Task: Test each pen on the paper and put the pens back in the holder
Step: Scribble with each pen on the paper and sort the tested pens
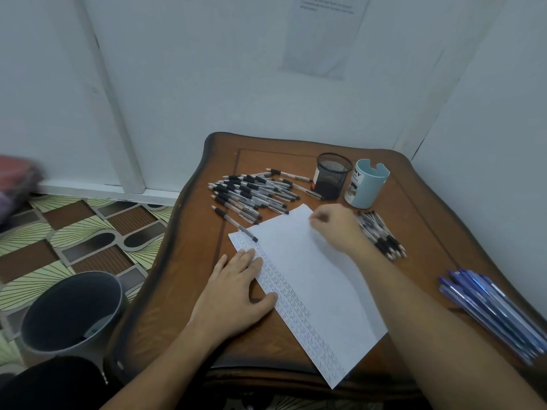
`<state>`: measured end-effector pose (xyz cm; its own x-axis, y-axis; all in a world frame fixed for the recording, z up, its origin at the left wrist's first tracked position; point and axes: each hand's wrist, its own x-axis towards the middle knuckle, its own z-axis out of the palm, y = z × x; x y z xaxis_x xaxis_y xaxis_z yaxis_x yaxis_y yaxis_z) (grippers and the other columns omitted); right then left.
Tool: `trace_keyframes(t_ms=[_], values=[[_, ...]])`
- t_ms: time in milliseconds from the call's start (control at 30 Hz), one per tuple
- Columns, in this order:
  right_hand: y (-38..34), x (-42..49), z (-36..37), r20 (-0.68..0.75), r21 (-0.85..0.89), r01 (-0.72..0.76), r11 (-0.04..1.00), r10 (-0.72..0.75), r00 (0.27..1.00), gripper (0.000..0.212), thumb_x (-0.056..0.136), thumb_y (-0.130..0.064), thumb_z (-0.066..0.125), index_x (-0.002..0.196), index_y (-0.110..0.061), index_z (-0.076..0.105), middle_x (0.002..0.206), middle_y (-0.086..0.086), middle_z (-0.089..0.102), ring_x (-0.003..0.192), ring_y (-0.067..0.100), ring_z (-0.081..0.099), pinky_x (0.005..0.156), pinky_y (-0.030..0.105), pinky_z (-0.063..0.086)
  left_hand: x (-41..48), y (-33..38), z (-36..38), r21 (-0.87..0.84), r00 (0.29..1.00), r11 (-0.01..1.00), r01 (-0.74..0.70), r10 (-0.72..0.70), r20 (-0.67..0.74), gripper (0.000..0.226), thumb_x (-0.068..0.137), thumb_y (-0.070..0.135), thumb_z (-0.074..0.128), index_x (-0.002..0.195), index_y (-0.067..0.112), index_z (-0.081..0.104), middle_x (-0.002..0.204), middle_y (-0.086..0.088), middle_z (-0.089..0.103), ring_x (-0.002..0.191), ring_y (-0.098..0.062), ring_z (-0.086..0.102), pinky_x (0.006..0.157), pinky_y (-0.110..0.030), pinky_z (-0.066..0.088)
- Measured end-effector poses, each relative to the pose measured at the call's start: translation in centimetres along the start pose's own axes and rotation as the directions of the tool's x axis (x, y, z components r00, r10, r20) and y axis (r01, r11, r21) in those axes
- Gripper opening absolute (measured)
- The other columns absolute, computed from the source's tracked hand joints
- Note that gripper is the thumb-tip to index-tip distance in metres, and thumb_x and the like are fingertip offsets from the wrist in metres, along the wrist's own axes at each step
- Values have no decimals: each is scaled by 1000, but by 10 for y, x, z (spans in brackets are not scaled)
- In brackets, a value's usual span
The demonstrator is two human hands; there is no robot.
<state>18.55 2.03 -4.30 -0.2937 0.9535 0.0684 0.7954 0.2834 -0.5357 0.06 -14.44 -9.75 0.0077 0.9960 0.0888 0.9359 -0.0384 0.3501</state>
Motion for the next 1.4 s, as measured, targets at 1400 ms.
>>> trace_keyframes(t_ms=[1400], values=[[13, -98, 5, 226, 881, -250, 401, 108, 968, 63, 78, -60, 45, 103, -7, 69, 88, 18, 73, 75, 28, 68, 55, 28, 49, -2, 3, 0, -15, 996, 998, 59, -59, -73, 98, 68, 82, 18, 145, 26, 38, 157, -1, 24, 146, -16, 15, 116, -32, 1]])
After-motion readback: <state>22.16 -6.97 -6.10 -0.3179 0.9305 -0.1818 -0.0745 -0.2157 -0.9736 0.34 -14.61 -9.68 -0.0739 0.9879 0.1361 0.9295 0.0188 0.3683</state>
